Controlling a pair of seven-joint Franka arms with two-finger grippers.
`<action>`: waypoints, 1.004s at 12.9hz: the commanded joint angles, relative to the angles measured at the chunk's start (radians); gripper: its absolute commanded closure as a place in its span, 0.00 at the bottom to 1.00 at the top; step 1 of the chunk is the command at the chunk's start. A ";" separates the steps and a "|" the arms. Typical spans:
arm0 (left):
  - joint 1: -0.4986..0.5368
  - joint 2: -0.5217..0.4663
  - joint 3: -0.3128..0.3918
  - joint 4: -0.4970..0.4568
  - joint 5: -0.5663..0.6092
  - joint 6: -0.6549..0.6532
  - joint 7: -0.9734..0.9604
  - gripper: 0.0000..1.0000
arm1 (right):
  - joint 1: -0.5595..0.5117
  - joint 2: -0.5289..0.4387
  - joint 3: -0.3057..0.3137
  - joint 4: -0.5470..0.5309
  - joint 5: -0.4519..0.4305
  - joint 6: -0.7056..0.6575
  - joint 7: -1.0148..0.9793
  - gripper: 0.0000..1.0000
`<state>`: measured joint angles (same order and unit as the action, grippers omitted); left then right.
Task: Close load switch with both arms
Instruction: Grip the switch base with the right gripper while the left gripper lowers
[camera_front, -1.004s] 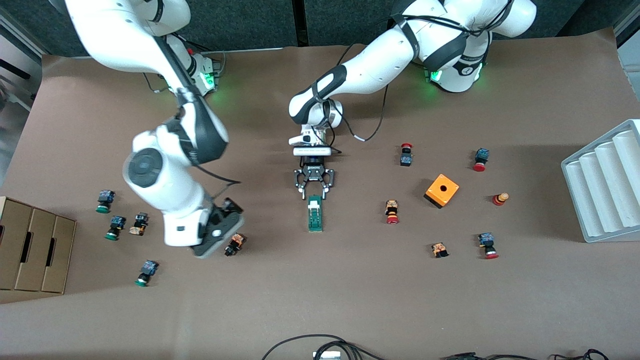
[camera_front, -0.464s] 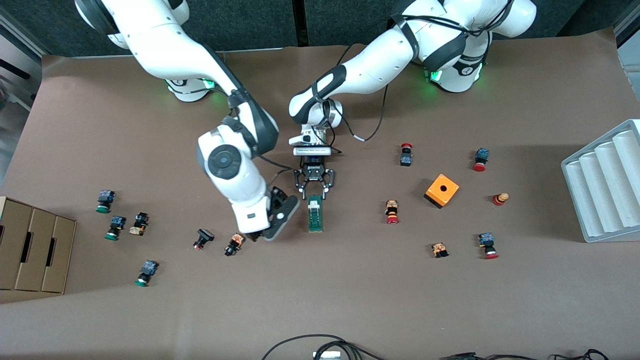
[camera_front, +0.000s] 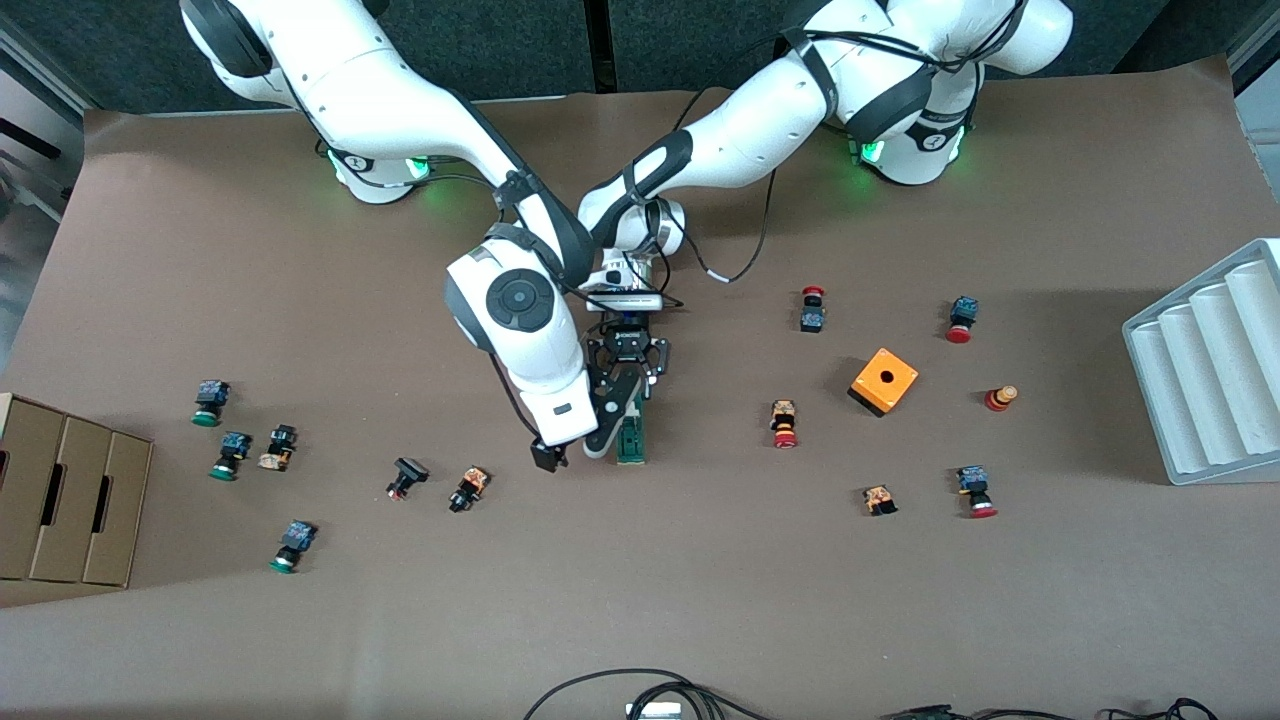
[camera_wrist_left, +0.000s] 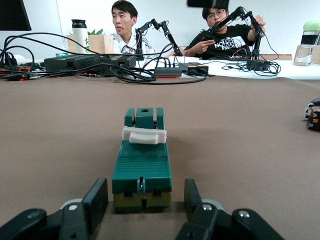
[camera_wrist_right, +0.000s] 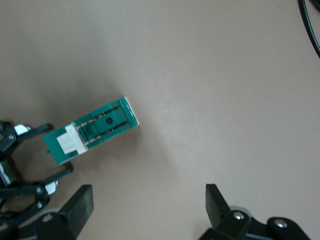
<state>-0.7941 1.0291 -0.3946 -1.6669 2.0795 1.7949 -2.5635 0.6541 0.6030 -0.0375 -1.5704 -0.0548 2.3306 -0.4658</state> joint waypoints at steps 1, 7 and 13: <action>-0.013 0.034 0.013 0.022 0.005 -0.011 -0.014 0.31 | 0.024 0.053 -0.012 0.029 -0.023 0.068 -0.010 0.00; -0.013 0.034 0.013 0.022 0.005 -0.011 -0.014 0.33 | 0.029 0.081 -0.012 0.029 -0.033 0.114 -0.028 0.00; -0.013 0.034 0.013 0.022 0.005 -0.011 -0.015 0.33 | 0.065 0.095 -0.012 0.020 -0.033 0.116 -0.027 0.00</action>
<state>-0.7947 1.0293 -0.3942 -1.6669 2.0796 1.7941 -2.5638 0.6973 0.6787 -0.0397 -1.5691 -0.0576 2.4289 -0.4979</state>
